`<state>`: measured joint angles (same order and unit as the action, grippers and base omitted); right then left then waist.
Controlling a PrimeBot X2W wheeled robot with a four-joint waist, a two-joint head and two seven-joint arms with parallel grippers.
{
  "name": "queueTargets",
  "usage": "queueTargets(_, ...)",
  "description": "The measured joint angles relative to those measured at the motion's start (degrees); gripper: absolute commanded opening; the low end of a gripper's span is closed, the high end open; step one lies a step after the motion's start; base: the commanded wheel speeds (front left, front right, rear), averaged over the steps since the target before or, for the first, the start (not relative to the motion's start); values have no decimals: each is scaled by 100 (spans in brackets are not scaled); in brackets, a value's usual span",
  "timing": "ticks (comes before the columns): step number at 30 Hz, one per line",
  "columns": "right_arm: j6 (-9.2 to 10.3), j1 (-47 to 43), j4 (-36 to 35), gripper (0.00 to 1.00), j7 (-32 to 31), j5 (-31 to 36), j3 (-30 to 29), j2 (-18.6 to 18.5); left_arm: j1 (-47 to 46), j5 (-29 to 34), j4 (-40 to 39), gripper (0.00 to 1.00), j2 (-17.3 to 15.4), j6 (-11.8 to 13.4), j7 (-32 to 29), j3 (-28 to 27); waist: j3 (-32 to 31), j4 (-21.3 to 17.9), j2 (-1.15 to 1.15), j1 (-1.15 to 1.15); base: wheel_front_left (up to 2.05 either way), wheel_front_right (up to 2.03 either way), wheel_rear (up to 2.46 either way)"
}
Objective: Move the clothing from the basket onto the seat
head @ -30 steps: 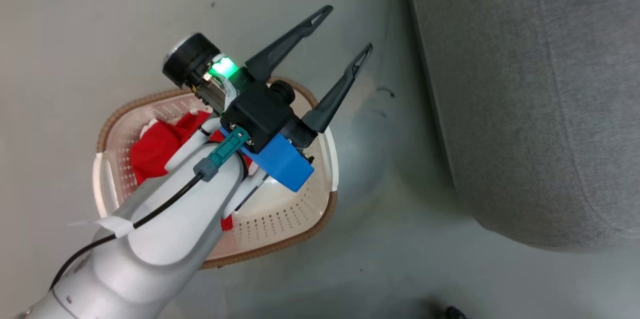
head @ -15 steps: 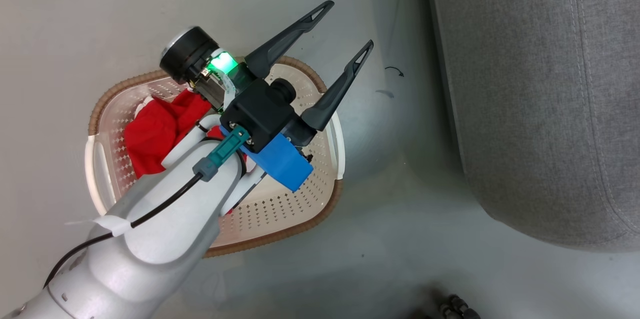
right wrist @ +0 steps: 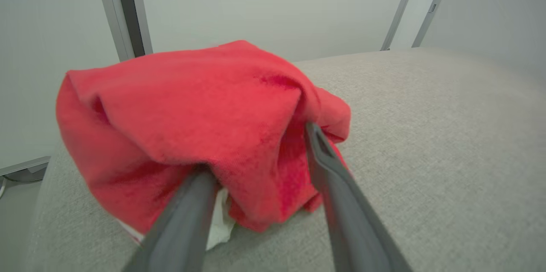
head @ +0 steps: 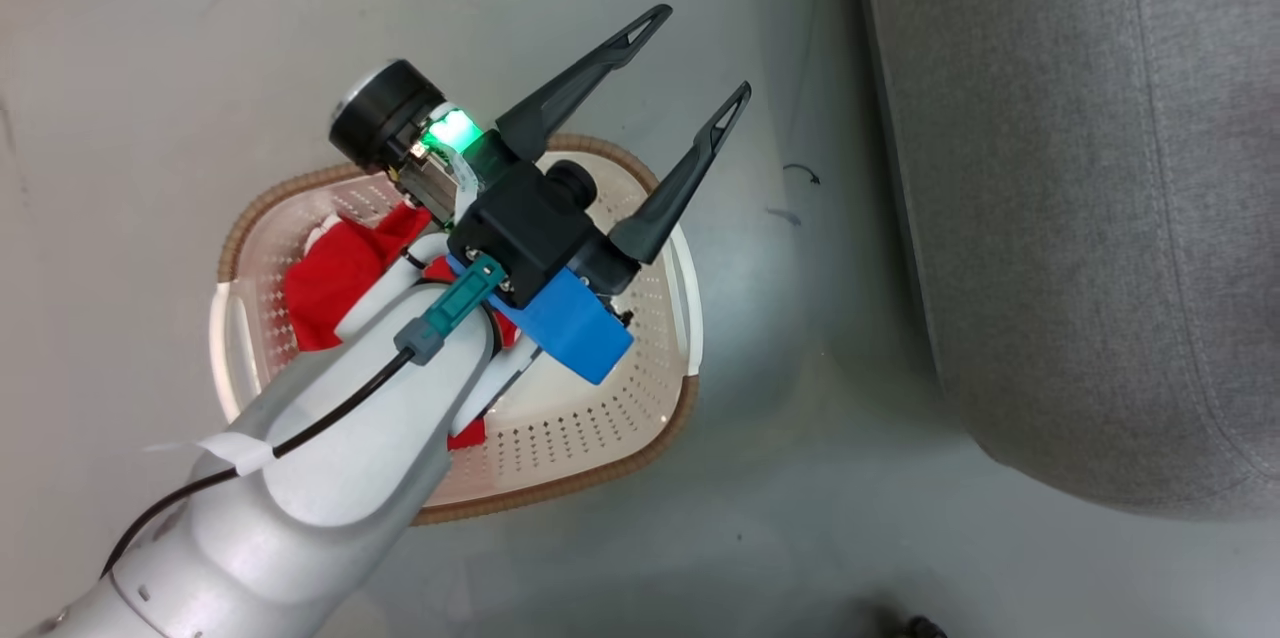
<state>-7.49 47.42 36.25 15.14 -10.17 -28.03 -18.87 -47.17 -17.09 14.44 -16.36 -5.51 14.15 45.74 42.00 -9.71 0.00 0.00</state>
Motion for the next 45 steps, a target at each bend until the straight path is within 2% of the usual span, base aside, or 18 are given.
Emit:
queueTargets(7,1,-963,-536,100,0,38,0,283,281,-119,162,100,175,45,67,-38,-507,75,0,0,0,0,0)
queueTargets(15,1,-1897,-1256,100,0,42,522,515,758,-200,122,100,392,87,83,-375,-1232,205,0,-1,0,0,0)
queueTargets(23,1,-2414,-2247,100,0,42,1499,857,1545,-181,-52,100,470,162,85,-1166,-1909,402,0,-1,0,0,0)
queueTargets(30,1,-2708,-2708,100,-1,43,2225,1007,2284,-37,-175,100,536,218,91,-2049,-2426,644,0,-2,0,0,0)
queueTargets(36,1,-3016,-2989,100,0,125,2425,1163,2711,108,-255,100,742,186,91,-2727,-2750,941,0,-2,0,0,0)
queueTargets(45,1,-3507,-3209,100,0,364,2412,1470,3225,374,-292,100,984,33,91,-3538,-3141,1241,0,-1,0,0,0)
